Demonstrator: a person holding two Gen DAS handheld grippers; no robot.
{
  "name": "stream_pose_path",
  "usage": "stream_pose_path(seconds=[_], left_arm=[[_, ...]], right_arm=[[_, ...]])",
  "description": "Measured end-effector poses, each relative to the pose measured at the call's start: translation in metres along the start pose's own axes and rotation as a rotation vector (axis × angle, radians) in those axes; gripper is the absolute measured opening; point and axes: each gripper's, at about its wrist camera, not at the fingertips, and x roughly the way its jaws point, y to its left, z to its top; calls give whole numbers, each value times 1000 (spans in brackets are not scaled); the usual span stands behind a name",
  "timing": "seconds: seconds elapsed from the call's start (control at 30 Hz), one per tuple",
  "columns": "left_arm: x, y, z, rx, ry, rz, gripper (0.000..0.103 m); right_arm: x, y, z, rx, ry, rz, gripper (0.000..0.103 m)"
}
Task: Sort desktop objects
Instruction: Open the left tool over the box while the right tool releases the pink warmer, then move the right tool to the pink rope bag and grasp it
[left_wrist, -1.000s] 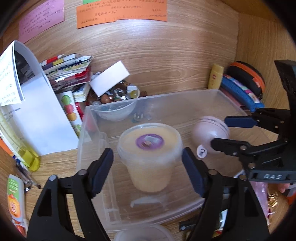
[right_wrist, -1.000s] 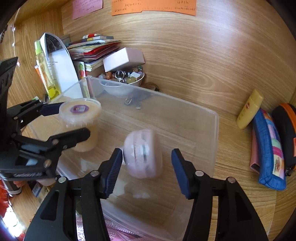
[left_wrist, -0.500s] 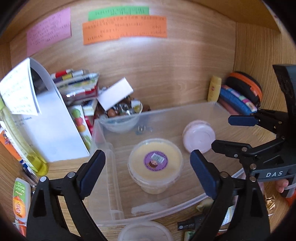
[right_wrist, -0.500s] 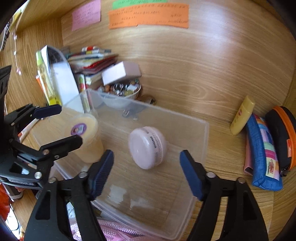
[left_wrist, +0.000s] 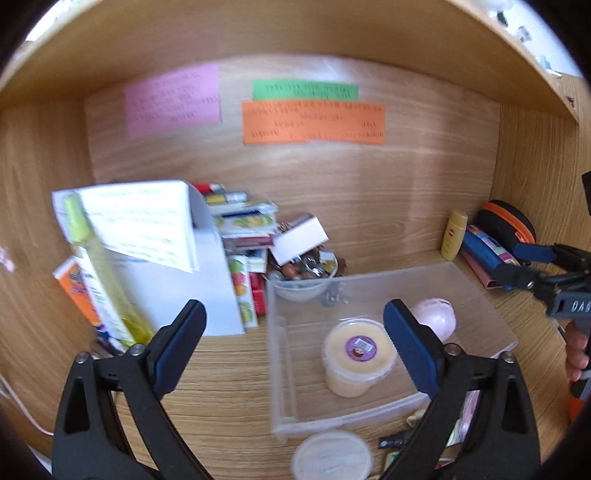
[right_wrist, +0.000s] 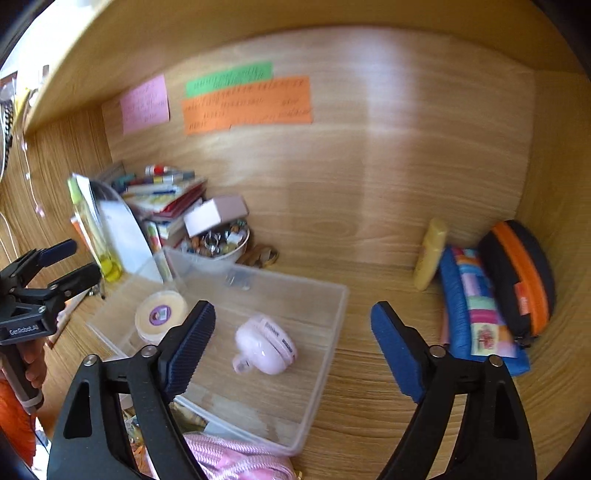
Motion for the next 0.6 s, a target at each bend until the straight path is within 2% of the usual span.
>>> stream_pose_path(seconds=[0.17, 0.33, 0.6], left_arm=[[-26, 2, -9, 34, -18, -2, 100], [-37, 5, -27, 23, 18, -24, 100], [-51, 8, -61, 33, 69, 8, 100]], right_arm=[[-26, -4, -4, -3, -30, -22, 88], [-43, -4, -19, 3, -38, -29, 89], [-56, 2, -59, 1, -9, -13, 97]])
